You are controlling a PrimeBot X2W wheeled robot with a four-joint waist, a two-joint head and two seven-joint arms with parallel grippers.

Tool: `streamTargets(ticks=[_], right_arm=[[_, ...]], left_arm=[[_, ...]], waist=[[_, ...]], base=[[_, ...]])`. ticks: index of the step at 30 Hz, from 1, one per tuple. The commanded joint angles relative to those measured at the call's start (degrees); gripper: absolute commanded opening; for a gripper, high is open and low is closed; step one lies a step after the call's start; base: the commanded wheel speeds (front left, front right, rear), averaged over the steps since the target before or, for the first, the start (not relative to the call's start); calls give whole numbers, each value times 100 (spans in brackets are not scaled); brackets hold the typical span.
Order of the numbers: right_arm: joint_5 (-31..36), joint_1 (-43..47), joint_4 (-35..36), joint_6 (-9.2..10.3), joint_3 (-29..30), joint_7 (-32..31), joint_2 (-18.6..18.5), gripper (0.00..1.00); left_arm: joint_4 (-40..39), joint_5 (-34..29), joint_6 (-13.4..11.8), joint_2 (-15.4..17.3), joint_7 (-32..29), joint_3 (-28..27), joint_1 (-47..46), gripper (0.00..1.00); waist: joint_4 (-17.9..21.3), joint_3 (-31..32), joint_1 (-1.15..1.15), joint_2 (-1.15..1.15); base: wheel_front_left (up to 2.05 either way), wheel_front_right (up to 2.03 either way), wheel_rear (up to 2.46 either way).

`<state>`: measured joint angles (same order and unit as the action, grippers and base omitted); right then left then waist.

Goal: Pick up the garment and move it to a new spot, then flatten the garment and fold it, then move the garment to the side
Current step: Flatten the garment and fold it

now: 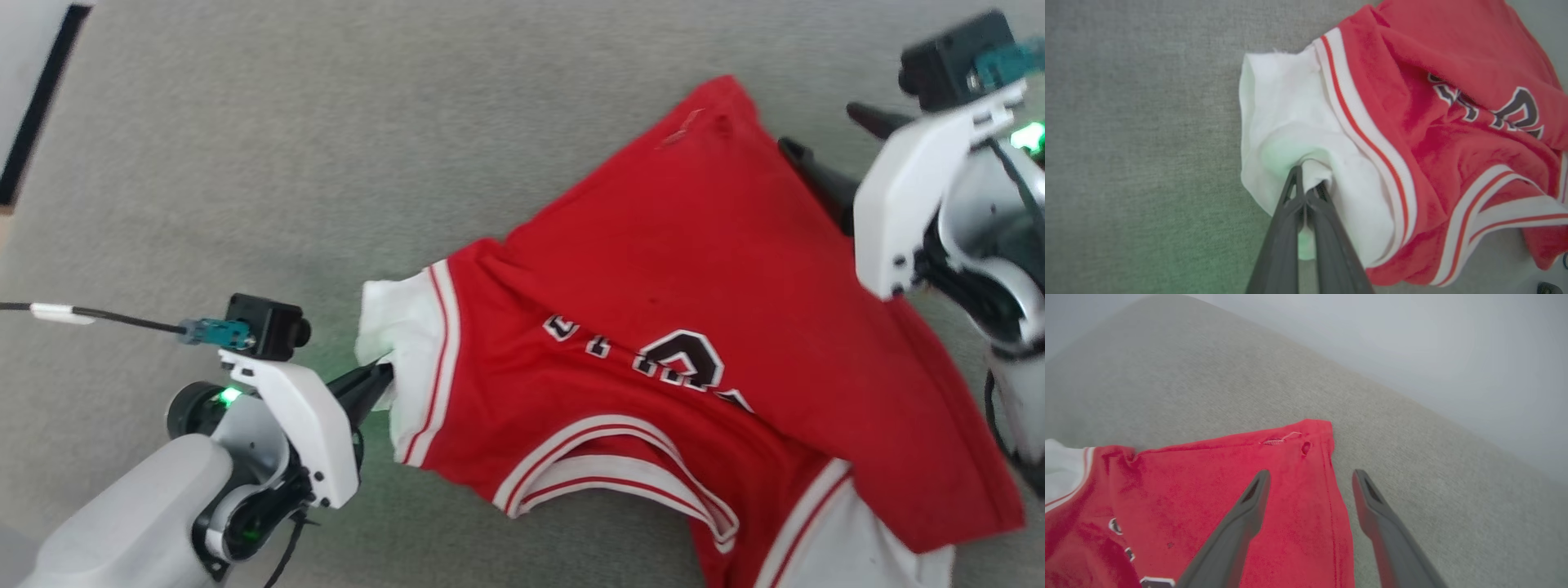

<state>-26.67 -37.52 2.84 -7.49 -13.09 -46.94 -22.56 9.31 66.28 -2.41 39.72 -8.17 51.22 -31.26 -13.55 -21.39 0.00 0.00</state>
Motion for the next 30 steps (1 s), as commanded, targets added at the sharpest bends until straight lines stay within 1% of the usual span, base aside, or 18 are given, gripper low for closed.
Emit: streamTargets(ticks=[1, 8, 14, 18, 21, 23, 25, 27, 30], right_arm=[[-48, -200, -311, -1, -101, 95, -6, 100], [-182, -1265, -2108, -1, -682, 312, -304, 100], [-425, -1802, -3387, 0, -1171, 171, -427, 100], [-483, -1690, -4199, 0, -1664, -123, -465, 100], [-610, -1471, -4793, 0, -1933, -404, -390, 100], [-743, -1352, -5038, 0, -2108, -621, -372, 100], [-896, -1365, -5113, -1, -2191, -721, -398, 0], [-955, -1509, -5066, -1, -2244, -691, -482, 0], [-1101, -1855, -4893, 1, -2157, -417, -527, 0]], left_arm=[[45, -92, 41, -57, -27, 26, -88, 0], [268, -180, 249, -462, -68, 177, -385, 0], [547, -260, 465, -821, -46, 296, -615, 0], [768, -240, 584, -999, -2, 340, -686, 0], [937, -212, 645, -1071, 21, 349, -722, 0], [1039, -201, 684, -1100, 43, 356, -732, 0], [1130, -183, 718, -1111, 47, 346, -758, 0], [1197, -164, 750, -1077, 47, 322, -812, 0], [1253, -147, 795, -953, 20, 257, -925, 0]], waist=[[-225, -116, 0, 0], [-808, -366, 0, 0], [-1224, -580, 0, 0], [-1384, -658, 0, 0], [-1415, -682, 0, 0], [-1413, -683, 0, 0], [-1376, -672, 0, 0], [-1308, -646, 0, 0], [-1170, -583, 0, 0]], base=[[0, 0, 0], [0, 0, 0], [0, 0, 0], [0, 0, 0], [0, 0, 0], [0, 0, 0], [0, 0, 0], [0, 0, 0], [0, 0, 0]])
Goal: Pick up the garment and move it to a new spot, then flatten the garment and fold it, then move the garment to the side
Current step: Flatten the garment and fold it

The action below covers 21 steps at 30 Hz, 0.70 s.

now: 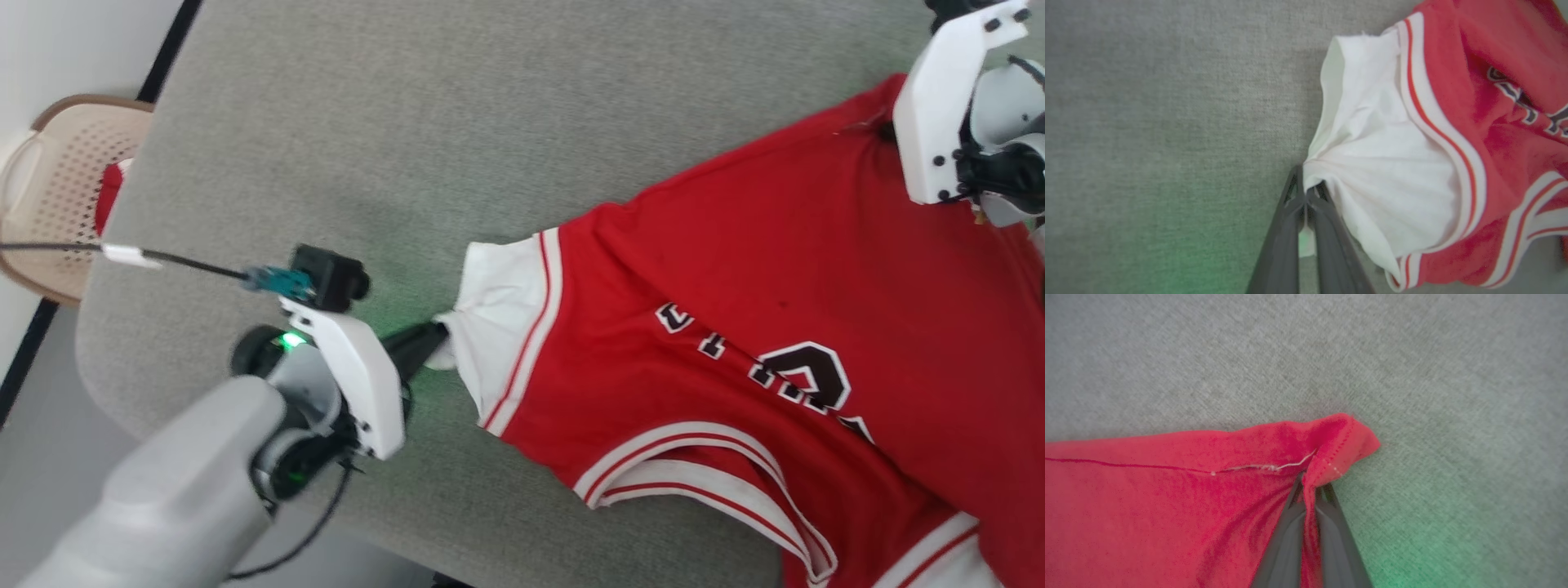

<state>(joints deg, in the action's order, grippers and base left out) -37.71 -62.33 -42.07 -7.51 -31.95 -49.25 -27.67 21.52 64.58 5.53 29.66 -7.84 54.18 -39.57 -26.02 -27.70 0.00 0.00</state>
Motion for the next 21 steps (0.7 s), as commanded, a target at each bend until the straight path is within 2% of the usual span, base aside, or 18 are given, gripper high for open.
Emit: streamTargets(ticks=[1, 8, 11, 21], right_arm=[[-36, 518, -274, 3, -291, -96, -34, 0], [-308, -70, 518, 3, -247, 662, -143, 0], [-424, -118, 872, 3, -232, 1004, -217, 0], [-401, -86, 1470, 3, 240, 1414, -368, 0]], left_arm=[[33, 7, 13, 109, -32, -50, -148, 0], [-57, -73, -56, 622, -299, -265, -653, 0], [-177, -190, -139, 986, -579, -373, -1067, 0], [-495, -670, -273, 1684, -1397, -441, -2169, 0]], waist=[[130, 73, 0, 0], [563, 329, 0, 0], [842, 539, 0, 0], [1473, 998, 0, 0]], base=[[0, 0, 0], [0, 0, 0], [0, 0, 0], [0, 0, 0]])
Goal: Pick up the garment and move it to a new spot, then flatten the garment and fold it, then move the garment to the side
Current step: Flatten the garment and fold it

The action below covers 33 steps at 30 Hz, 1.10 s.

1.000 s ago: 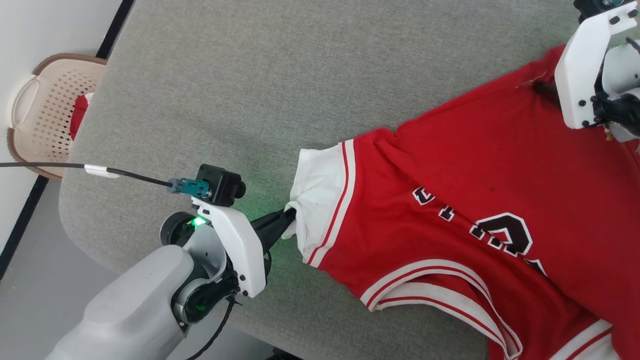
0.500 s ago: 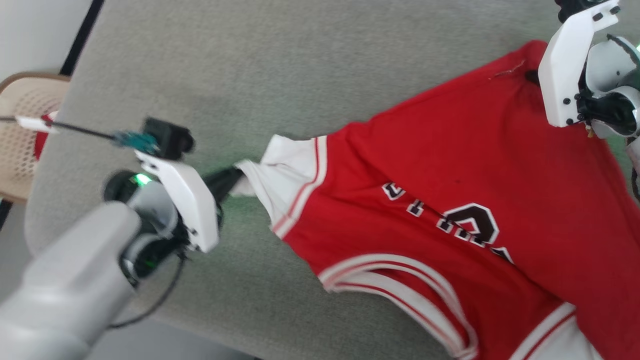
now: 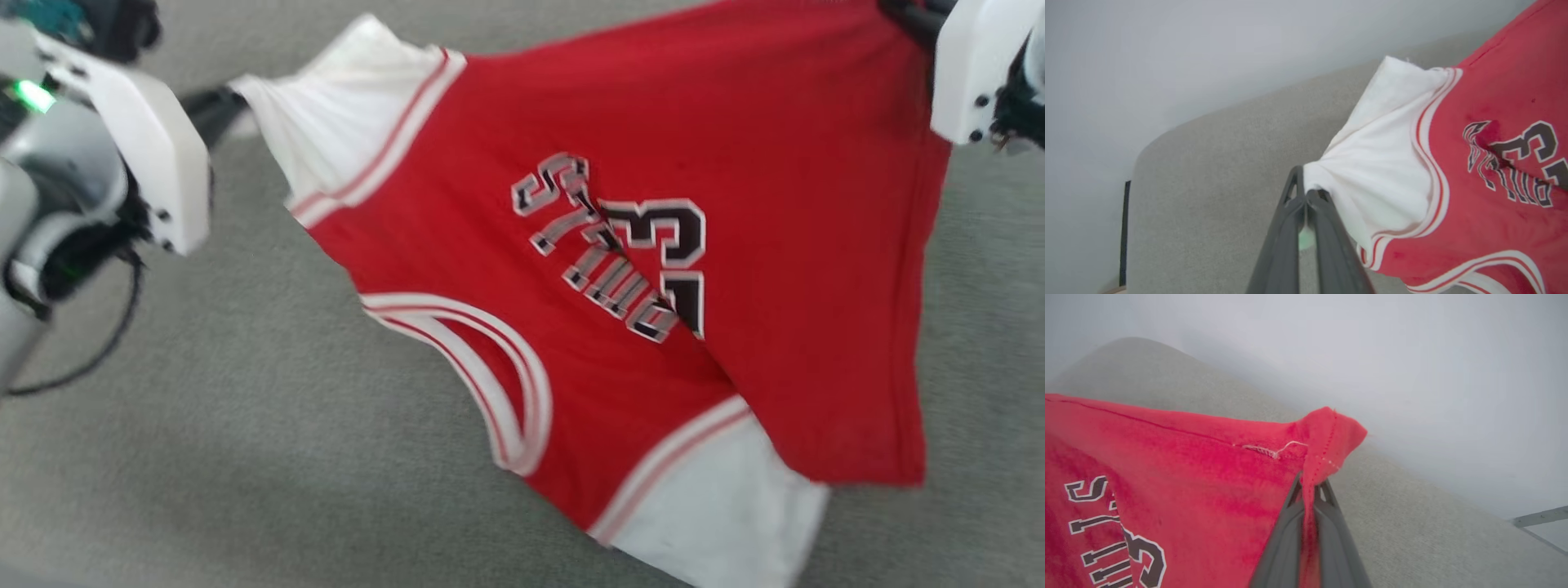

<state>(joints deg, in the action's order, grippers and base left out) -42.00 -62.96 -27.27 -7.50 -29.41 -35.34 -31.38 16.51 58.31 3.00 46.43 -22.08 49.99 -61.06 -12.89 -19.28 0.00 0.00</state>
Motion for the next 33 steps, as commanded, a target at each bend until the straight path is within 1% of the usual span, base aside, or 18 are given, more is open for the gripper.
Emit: streamTargets(ticks=[1, 5, 9, 12, 13, 15, 18, 19, 20, 22, 23, 25, 27, 29, 31, 33], right_arm=[[66, -18, 73, 1, 53, 46, -5, 0], [164, 57, 347, 1, 332, -34, -12, 0], [404, 31, 522, 1, 684, 5, 52, 0], [720, -102, 470, 1, 966, 200, 219, 0], [869, -169, 410, 2, 1072, 317, 264, 0], [1199, -315, 224, 2, 1202, 543, 405, 0], [1801, -624, -248, 2, 1448, 1057, 637, 0], [2018, -784, -419, 4, 1594, 1319, 726, 0], [2248, -908, -620, 4, 1704, 1555, 829, 0], [2676, -1140, -957, 7, 1965, 2155, 1027, 0], [2904, -1257, -1119, 7, 2076, 2439, 1117, 0], [3315, -1507, -1377, 8, 2348, 3072, 1272, 0], [3703, -1659, -1629, 8, 2550, 3590, 1416, 0], [3982, -1801, -1810, 8, 2677, 4022, 1545, 0], [4166, -1832, -1996, 8, 2686, 4316, 1630, 0], [4233, -1759, -2263, 6, 2651, 4348, 1694, 0]], left_arm=[[-13, -81, -21, 47, -45, -32, -146, 0], [6, -227, -4, 161, -322, -67, -601, 0], [203, -439, 7, 99, -437, -71, -1053, 0], [500, -666, 17, -28, -279, -71, -1353, 0], [608, -841, 18, -66, -175, -55, -1496, 0], [918, -1006, -36, -233, 112, -89, -1737, 0], [1471, -1383, -151, -516, 761, -136, -2125, 0], [1634, -1588, -183, -604, 1053, -141, -2314, 0], [1847, -1627, -251, -719, 1289, -188, -2465, 0], [2182, -1942, -329, -881, 1825, -179, -2759, 0], [2336, -2004, -383, -972, 2124, -221, -2926, 0], [2609, -2255, -496, -1091, 2723, -257, -3227, 0], [2826, -2386, -541, -1199, 3262, -304, -3441, 0], [2910, -2478, -488, -1288, 3567, -362, -3625, 0], [2931, -2557, -320, -1332, 3675, -342, -3592, 0], [2942, -2519, -118, -1341, 3715, -333, -3421, 0]], waist=[[225, 202, 0, 0], [457, 360, 0, 0], [632, 437, 0, 0], [739, 414, 0, 0], [765, 385, 0, 0], [807, 307, 0, 0], [852, 174, 0, 0], [860, 122, 0, 0], [867, 73, 0, 0], [873, -8, 0, 0], [871, -43, 0, 0], [859, -99, 0, 0], [845, -125, 0, 0], [819, -144, 0, 0], [775, -152, 0, 0], [743, -138, 0, 0]], base=[[0, 0, 0], [0, 0, 0], [0, 0, 0], [0, 0, 0], [0, 0, 0], [0, 0, 0], [0, 0, 0], [0, 0, 0], [0, 0, 0], [0, 0, 0], [0, 0, 0], [0, 0, 0], [0, 0, 0], [0, 0, 0], [0, 0, 0], [0, 0, 0]])
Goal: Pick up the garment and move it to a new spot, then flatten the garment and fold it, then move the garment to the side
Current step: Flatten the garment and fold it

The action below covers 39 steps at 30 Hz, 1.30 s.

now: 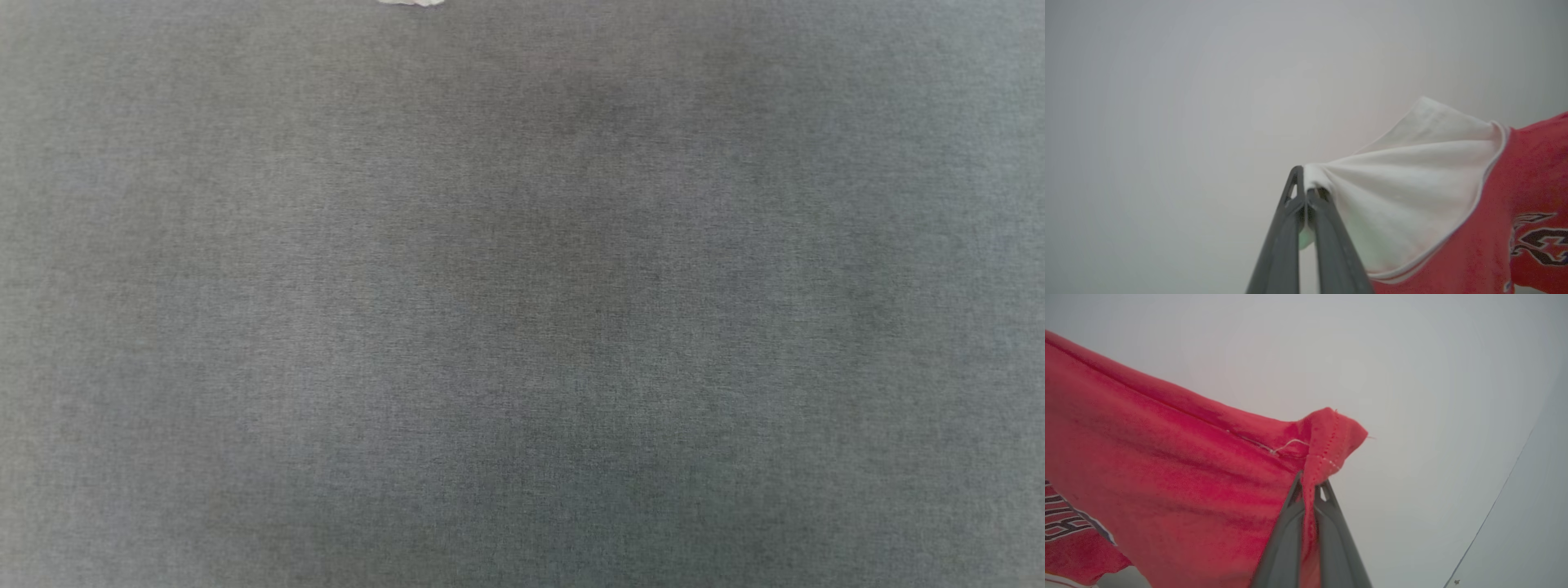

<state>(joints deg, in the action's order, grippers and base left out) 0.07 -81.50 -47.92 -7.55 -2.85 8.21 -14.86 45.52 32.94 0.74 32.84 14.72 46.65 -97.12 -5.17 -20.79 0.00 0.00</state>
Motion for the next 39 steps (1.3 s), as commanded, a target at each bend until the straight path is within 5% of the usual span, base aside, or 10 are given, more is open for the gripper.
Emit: streamTargets(ticks=[1, 11, 21, 26, 39], right_arm=[[4, 132, -295, 11, -56, -4, 78, 0], [-770, 1194, -1001, 8, -824, -593, 198, 0], [-2340, 2892, -41, 8, -1867, -1533, -189, 0], [-2981, 3812, 959, 8, -2151, -2050, -623, 0], [-3780, 6111, 3827, 7, -2110, -3681, -1946, 0]], left_arm=[[48, -42, 195, 40, 34, 64, 303, 0], [-237, 486, 628, 171, -388, 634, 2061, 0], [-1813, 2087, 661, 823, -1870, 1015, 4056, 0], [-2822, 2644, 326, 1287, -2342, 1145, 5037, 0], [-5366, 3499, -1156, 2389, -2994, 1461, 6866, 0]], waist=[[-48, 22, 0, 0], [-202, 161, 0, 0], [-252, 283, 0, 0], [-224, 350, 0, 0], [-227, 359, 0, 0]], base=[[0, 0, 0], [0, 0, 0], [0, 0, 0], [0, 0, 0], [0, 0, 0]])
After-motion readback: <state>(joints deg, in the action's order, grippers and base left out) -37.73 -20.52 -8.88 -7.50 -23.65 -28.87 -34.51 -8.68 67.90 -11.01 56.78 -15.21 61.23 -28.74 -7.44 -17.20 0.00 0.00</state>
